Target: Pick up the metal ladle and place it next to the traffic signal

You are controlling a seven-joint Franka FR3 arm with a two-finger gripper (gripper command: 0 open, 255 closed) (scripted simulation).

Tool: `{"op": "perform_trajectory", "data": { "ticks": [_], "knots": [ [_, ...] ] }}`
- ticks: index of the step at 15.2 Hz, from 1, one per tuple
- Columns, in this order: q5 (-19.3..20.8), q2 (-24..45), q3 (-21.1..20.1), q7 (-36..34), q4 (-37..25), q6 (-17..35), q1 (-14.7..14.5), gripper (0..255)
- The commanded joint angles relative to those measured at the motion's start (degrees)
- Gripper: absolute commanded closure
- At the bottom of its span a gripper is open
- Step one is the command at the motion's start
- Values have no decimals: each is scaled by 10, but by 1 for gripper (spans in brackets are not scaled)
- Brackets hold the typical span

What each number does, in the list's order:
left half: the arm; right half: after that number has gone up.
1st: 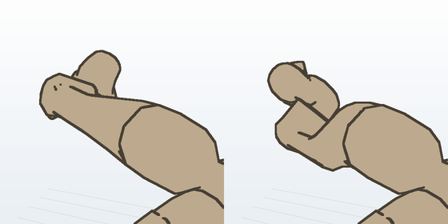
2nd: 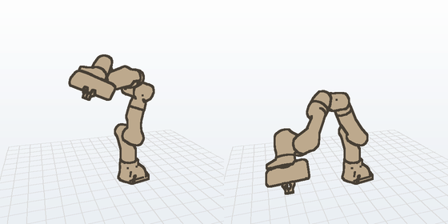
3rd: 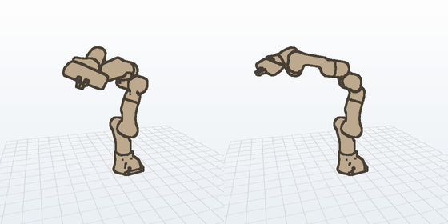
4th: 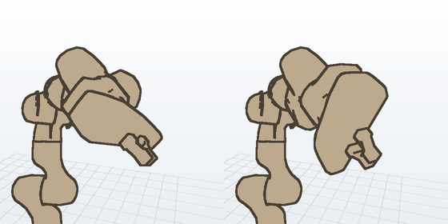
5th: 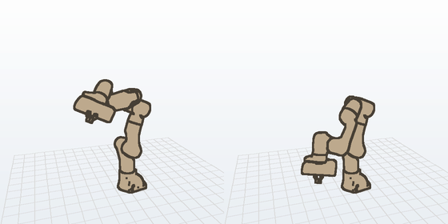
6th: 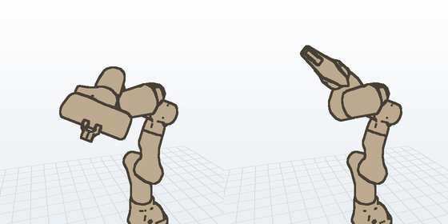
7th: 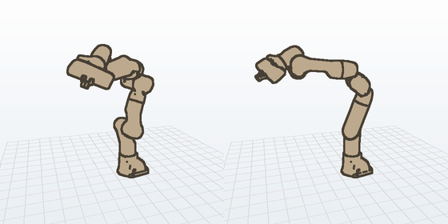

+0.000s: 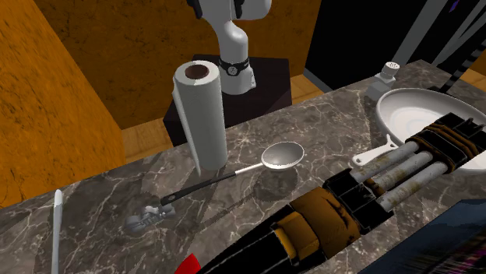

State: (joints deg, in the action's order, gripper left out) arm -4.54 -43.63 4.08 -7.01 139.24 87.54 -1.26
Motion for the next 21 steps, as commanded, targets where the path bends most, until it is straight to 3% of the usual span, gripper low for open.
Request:
{"op": "perform_trajectory", "data": {
  "ticks": [1, 7, 12, 17, 21],
  "knots": [
    [0, 0, 0, 0, 0, 0, 0, 0],
    [-42, 60, -73, -141, 18, 133, 12, 0],
    [-52, 138, -130, -259, 2, 241, 28, 0],
    [-30, 233, -181, -385, -38, 333, 55, 0],
    [16, 314, -216, -496, -87, 390, 81, 0]
  ]
}}
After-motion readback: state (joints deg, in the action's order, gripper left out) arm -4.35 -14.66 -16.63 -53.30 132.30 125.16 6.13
